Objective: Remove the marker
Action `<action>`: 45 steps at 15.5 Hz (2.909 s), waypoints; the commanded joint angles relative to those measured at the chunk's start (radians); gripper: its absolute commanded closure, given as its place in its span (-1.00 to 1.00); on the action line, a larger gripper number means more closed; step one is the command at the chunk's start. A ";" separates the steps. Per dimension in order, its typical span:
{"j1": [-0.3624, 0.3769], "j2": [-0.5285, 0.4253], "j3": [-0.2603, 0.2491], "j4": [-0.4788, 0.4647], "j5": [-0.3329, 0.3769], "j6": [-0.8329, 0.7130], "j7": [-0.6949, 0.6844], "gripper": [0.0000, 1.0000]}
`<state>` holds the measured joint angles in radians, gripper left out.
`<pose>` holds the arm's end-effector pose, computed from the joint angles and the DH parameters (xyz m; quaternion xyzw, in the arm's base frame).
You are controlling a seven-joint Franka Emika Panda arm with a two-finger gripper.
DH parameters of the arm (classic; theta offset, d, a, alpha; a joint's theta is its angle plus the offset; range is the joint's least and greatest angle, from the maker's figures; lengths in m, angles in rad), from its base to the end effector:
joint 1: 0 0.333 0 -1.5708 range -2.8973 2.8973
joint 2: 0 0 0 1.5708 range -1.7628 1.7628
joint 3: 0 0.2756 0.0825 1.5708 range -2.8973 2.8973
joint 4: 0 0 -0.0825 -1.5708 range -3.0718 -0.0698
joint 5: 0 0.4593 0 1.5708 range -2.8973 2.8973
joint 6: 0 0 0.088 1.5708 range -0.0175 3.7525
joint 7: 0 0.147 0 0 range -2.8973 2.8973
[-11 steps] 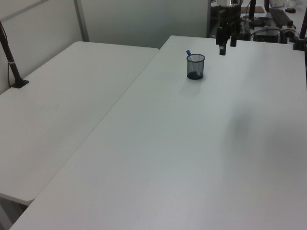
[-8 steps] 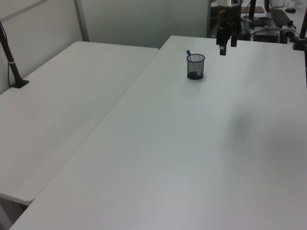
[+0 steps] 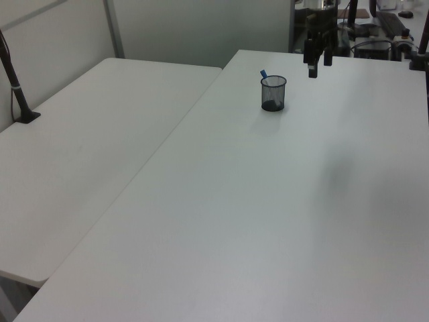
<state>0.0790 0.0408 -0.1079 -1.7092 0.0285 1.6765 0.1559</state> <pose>0.6371 -0.0139 0.4514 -0.9948 0.0942 0.0373 0.0096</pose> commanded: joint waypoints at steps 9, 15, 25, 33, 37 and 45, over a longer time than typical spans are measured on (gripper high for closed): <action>-0.018 0.008 -0.006 0.043 0.002 -0.015 -0.021 -1.00; -0.084 0.056 -0.006 0.054 0.001 0.148 -0.013 -1.00; -0.203 0.259 -0.006 0.022 -0.005 0.843 0.075 -1.00; -0.257 0.479 -0.006 0.036 0.002 1.376 0.132 -0.94; -0.268 0.481 -0.006 0.034 -0.010 1.375 0.111 -0.91; -0.275 0.479 -0.006 0.010 -0.012 1.335 -0.061 -0.74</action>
<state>-0.1925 0.5336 -0.1143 -1.6821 0.0246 3.0482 0.1511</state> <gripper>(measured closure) 0.097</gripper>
